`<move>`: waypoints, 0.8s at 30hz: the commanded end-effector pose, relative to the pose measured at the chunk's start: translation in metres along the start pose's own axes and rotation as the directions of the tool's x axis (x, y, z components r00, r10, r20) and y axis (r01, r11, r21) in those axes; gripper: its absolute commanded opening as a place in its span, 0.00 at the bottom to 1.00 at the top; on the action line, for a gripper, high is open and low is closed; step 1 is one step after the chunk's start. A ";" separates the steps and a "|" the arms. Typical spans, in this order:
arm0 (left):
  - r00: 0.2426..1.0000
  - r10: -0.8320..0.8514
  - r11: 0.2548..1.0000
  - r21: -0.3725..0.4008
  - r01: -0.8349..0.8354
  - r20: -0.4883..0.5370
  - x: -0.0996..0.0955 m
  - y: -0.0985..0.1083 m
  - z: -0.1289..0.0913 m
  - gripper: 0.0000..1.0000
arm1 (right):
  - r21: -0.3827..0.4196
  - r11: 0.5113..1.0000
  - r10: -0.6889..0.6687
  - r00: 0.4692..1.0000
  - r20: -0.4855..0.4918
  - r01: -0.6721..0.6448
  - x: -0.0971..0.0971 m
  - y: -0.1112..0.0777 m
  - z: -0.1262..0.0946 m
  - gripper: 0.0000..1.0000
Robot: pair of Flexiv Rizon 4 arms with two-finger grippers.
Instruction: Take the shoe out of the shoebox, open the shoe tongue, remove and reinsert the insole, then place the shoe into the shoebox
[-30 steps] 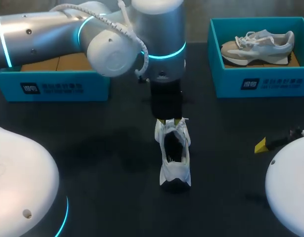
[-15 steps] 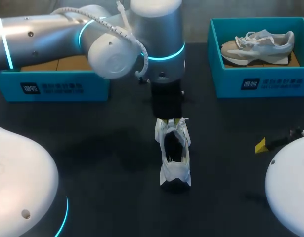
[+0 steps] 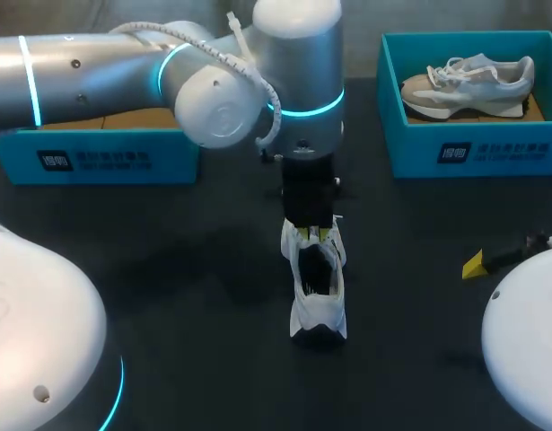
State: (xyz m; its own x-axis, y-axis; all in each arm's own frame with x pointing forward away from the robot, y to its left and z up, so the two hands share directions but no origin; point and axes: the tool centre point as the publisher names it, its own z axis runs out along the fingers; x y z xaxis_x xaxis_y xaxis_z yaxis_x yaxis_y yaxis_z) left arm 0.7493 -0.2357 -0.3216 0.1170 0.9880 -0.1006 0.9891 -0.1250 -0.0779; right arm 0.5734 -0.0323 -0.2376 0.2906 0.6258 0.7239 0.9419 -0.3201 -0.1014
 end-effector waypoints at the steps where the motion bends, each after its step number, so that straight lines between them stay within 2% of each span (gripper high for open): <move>1: 1.000 0.008 1.000 0.007 -0.008 -0.001 0.003 -0.007 0.009 0.20 | -0.009 1.000 0.002 1.000 0.004 -0.002 0.001 -0.007 -0.003 1.00; 13: 1.000 0.008 0.999 0.048 -0.007 -0.026 0.013 -0.021 0.024 0.20 | -0.009 1.000 0.002 1.000 0.004 -0.002 0.001 -0.007 -0.003 1.00; 20: 1.000 0.022 1.000 0.008 -0.022 0.009 0.001 -0.017 0.005 0.19 | -0.009 1.000 0.002 1.000 0.004 -0.002 0.001 -0.007 -0.003 1.00; 24: 0.999 0.032 0.999 0.003 -0.032 0.004 -0.006 -0.016 0.008 0.19 | -0.009 1.000 0.002 1.000 0.004 -0.002 0.001 -0.007 -0.003 1.00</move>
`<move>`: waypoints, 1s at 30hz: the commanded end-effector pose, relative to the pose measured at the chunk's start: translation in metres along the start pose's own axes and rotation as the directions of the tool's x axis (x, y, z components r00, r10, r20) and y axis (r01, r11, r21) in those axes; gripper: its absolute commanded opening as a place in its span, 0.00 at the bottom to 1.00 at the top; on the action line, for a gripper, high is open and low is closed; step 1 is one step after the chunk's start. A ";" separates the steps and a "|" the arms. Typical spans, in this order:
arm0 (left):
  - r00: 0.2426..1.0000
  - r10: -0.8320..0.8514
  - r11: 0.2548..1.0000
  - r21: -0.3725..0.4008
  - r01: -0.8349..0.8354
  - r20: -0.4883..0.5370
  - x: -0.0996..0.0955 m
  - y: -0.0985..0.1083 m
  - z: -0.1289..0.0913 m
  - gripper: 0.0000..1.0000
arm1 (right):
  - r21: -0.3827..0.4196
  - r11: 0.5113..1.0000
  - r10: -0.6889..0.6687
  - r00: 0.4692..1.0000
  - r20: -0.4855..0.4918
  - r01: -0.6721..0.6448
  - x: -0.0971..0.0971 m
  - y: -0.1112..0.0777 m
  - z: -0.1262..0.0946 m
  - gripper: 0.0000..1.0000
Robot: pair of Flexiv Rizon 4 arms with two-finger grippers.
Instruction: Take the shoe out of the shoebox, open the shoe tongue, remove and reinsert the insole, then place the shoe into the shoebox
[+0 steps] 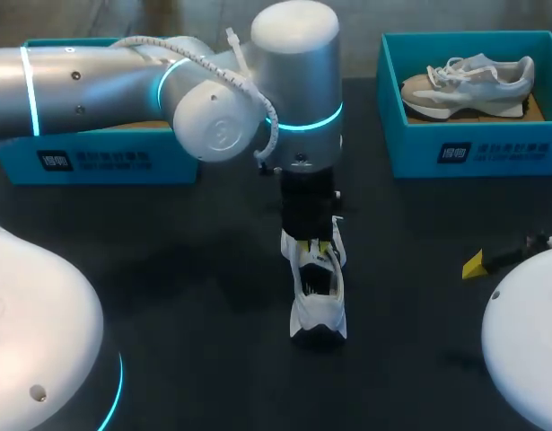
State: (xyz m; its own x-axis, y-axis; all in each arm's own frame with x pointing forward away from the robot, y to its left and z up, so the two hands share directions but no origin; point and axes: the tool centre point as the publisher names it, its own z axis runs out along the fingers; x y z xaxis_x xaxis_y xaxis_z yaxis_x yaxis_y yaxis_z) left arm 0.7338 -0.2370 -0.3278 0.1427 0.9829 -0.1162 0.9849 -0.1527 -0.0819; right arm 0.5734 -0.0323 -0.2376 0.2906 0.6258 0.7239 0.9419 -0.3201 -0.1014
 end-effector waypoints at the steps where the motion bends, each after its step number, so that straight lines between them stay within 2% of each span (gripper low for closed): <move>1: 1.000 0.006 1.000 0.001 -0.006 -0.015 -0.004 -0.002 0.004 0.19 | -0.009 1.000 0.002 1.000 0.004 -0.002 0.001 -0.007 -0.003 1.00; 6: 0.999 0.001 0.999 0.033 0.000 -0.035 -0.002 -0.008 0.020 0.18 | -0.009 1.000 0.002 1.000 0.004 -0.002 0.001 -0.007 -0.003 1.00; 13: 0.999 -0.013 0.999 0.048 0.015 -0.037 0.007 -0.015 0.024 0.18 | -0.009 1.000 0.002 1.000 0.004 -0.002 0.001 -0.007 -0.003 1.00; 16: 0.999 -0.021 0.999 0.035 0.022 -0.028 0.010 -0.016 0.017 0.18 | -0.009 1.000 0.002 1.000 0.004 -0.002 0.001 -0.007 -0.003 1.00; 24: 1.000 -0.025 0.999 -0.030 0.026 0.011 0.006 -0.017 -0.020 0.21 | -0.009 1.000 0.002 1.000 0.004 -0.002 0.001 -0.007 -0.003 1.00; 30: 0.999 -0.042 0.999 -0.026 0.043 0.012 0.005 -0.023 -0.035 0.22 | -0.009 1.000 0.002 1.000 0.004 -0.002 0.001 -0.007 -0.003 1.00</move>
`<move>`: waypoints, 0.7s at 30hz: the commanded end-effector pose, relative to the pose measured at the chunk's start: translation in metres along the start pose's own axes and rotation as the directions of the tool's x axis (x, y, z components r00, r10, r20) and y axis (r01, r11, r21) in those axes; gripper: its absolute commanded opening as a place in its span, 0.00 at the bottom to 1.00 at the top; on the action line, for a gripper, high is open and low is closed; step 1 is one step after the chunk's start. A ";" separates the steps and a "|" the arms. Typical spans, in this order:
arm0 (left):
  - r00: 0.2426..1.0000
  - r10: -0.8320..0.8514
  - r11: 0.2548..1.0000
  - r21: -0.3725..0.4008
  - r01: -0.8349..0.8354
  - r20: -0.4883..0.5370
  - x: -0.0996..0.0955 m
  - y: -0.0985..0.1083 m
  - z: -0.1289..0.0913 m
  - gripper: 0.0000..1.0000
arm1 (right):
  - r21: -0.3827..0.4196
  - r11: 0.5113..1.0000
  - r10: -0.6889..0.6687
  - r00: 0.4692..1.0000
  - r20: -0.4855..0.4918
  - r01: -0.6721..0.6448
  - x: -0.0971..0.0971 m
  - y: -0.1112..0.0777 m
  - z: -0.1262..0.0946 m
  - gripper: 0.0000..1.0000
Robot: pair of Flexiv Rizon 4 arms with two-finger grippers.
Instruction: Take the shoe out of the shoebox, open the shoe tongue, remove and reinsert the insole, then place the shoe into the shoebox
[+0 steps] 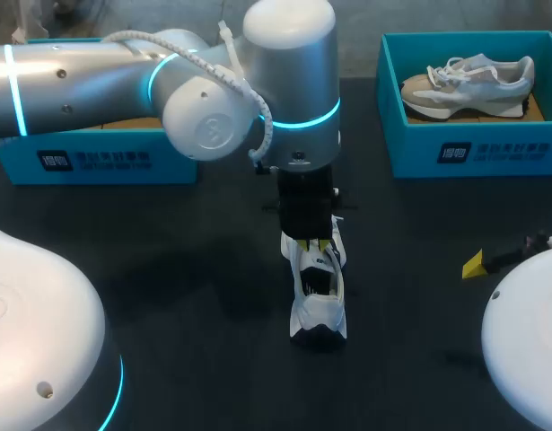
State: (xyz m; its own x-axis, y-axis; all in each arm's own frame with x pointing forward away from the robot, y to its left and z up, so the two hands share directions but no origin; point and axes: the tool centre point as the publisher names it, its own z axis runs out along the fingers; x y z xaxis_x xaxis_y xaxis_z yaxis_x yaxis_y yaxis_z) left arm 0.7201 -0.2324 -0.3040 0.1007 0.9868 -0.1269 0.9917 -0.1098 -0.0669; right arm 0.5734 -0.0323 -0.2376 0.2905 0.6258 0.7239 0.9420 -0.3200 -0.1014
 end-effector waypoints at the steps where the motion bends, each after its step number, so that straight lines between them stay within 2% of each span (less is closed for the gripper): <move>1: 1.000 -0.004 1.000 -0.002 0.004 -0.005 0.006 -0.007 -0.014 0.23 | -0.009 1.000 0.002 1.000 0.004 -0.002 0.001 -0.007 -0.003 1.00; 5: 1.000 -0.018 1.000 0.010 0.018 -0.008 0.009 -0.010 -0.020 0.35 | -0.009 1.000 0.002 1.000 0.004 -0.002 0.001 -0.007 -0.003 1.00; 6: 1.000 -0.023 1.000 0.015 0.023 -0.008 0.010 -0.011 -0.022 0.45 | -0.009 1.000 0.002 1.000 0.004 -0.002 0.001 -0.007 -0.003 1.00; 7: 0.999 -0.031 0.999 0.020 0.032 -0.009 0.011 -0.011 -0.024 0.65 | -0.009 1.000 0.002 1.000 0.004 -0.002 0.001 -0.007 -0.003 1.00; 8: 0.999 -0.039 0.999 0.034 0.040 -0.012 0.012 -0.012 -0.026 0.89 | -0.009 1.000 0.002 1.000 0.004 -0.002 0.001 -0.007 -0.003 1.00; 9: 0.998 -0.051 0.998 0.042 0.052 -0.027 0.013 -0.013 -0.028 1.00 | -0.009 1.000 0.002 1.000 0.004 -0.002 0.001 -0.007 -0.003 1.00; 15: 0.986 -0.150 0.982 0.106 0.157 -0.072 0.019 -0.029 -0.044 1.00 | -0.009 1.000 0.002 1.000 0.004 -0.002 0.001 -0.007 -0.003 1.00; 20: 0.947 -0.303 0.942 0.113 0.315 -0.109 0.024 -0.038 -0.052 1.00 | -0.009 1.000 0.002 1.000 0.004 -0.002 0.001 -0.007 -0.003 1.00; 21: 0.941 -0.316 0.940 0.093 0.328 -0.119 0.026 -0.040 -0.054 1.00 | -0.009 1.000 0.002 1.000 0.004 -0.002 0.001 -0.007 -0.003 1.00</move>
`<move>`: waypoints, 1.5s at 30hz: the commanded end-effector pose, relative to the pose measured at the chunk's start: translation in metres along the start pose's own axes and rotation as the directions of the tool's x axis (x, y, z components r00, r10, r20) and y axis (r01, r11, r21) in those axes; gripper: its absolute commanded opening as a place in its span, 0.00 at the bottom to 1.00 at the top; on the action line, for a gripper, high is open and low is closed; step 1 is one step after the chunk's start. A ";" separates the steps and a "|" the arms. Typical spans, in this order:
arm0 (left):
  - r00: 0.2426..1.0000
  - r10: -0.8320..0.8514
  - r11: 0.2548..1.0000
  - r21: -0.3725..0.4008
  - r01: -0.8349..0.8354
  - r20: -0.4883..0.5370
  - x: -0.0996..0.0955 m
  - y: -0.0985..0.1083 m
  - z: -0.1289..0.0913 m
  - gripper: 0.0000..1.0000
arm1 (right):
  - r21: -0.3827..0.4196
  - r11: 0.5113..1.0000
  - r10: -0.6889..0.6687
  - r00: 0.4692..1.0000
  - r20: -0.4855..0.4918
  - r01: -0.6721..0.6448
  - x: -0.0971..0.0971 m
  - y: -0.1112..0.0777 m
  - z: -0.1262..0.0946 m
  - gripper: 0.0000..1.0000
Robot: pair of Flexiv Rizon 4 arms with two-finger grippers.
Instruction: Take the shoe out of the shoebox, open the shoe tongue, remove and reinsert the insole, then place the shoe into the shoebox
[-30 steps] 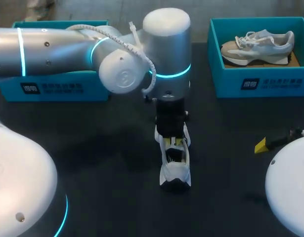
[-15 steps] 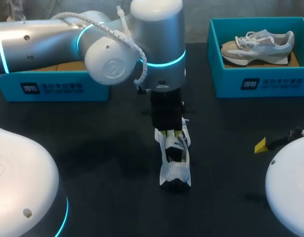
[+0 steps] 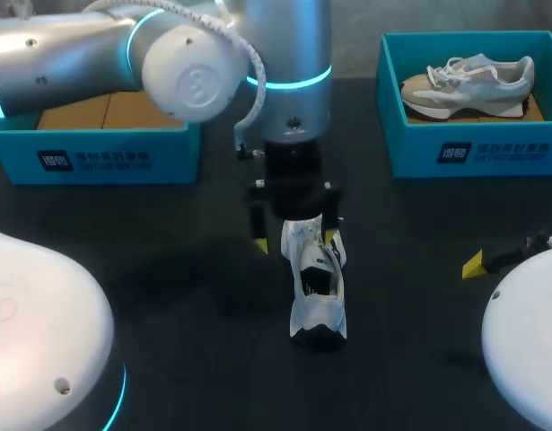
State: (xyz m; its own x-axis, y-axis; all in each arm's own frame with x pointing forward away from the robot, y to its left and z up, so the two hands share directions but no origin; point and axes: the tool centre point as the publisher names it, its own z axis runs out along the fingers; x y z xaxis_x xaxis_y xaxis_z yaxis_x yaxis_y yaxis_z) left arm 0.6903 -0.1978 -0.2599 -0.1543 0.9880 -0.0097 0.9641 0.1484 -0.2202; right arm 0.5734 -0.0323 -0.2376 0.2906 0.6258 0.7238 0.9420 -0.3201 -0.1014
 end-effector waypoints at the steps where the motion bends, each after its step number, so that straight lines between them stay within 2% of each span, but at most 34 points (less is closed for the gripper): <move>1: 0.998 -0.061 0.998 -0.024 0.061 -0.016 0.002 -0.005 -0.008 1.00 | -0.009 1.000 0.002 1.000 0.004 -0.002 0.001 -0.007 -0.003 1.00; 18: 0.998 -0.061 0.998 -0.024 0.061 -0.016 0.002 -0.005 -0.008 1.00 | -0.009 1.000 0.002 1.000 0.004 -0.002 0.001 -0.007 -0.003 1.00; 20: 0.989 -0.144 0.990 -0.014 0.143 -0.029 -0.001 -0.012 -0.006 1.00 | -0.009 1.000 0.002 1.000 0.004 -0.002 0.001 -0.007 -0.003 1.00; 22: 0.976 -0.215 0.976 -0.036 0.213 -0.036 -0.001 -0.018 -0.004 1.00 | -0.009 1.000 0.002 1.000 0.004 -0.002 0.001 -0.007 -0.003 1.00; 27: 0.882 -0.469 0.882 -0.081 0.465 -0.052 -0.001 -0.034 -0.001 1.00 | -0.009 1.000 0.002 1.000 0.004 -0.002 0.001 -0.007 -0.003 1.00; 29: 0.851 -0.523 0.853 -0.036 0.521 -0.055 0.002 -0.040 -0.001 1.00 | -0.009 1.000 0.002 1.000 0.004 -0.002 0.001 -0.007 -0.003 1.00; 33: 0.718 -0.694 0.720 -0.039 0.693 -0.046 0.004 -0.044 0.002 1.00 | -0.009 1.000 0.002 1.000 0.004 -0.002 0.001 -0.007 -0.003 1.00; 35: 0.671 -0.740 0.672 -0.022 0.740 -0.040 0.006 -0.047 0.005 1.00 | -0.009 1.000 0.002 1.000 0.004 -0.002 0.001 -0.007 -0.003 1.00; 40: 0.546 -0.837 0.543 -0.064 0.837 0.039 0.007 -0.054 0.011 1.00 | -0.009 1.000 0.002 1.000 0.004 -0.002 0.001 -0.007 -0.003 1.00; 41: 0.549 -0.836 0.548 -0.035 0.836 0.029 0.006 -0.055 0.014 1.00 | -0.009 1.000 0.002 1.000 0.004 -0.002 0.001 -0.007 -0.003 1.00; 45: 0.489 -0.870 0.488 -0.039 0.872 0.063 0.003 -0.060 0.021 1.00 | -0.009 1.000 0.002 1.000 0.004 -0.002 0.001 -0.007 -0.003 1.00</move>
State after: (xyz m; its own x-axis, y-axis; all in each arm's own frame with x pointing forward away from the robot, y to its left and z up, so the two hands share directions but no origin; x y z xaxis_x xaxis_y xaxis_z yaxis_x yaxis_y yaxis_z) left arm 0.6352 -0.2045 -0.2617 -0.8478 0.5043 0.1640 0.4942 0.8635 -0.1006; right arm 0.5734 -0.0323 -0.2376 0.2906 0.6258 0.7238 0.9419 -0.3201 -0.1014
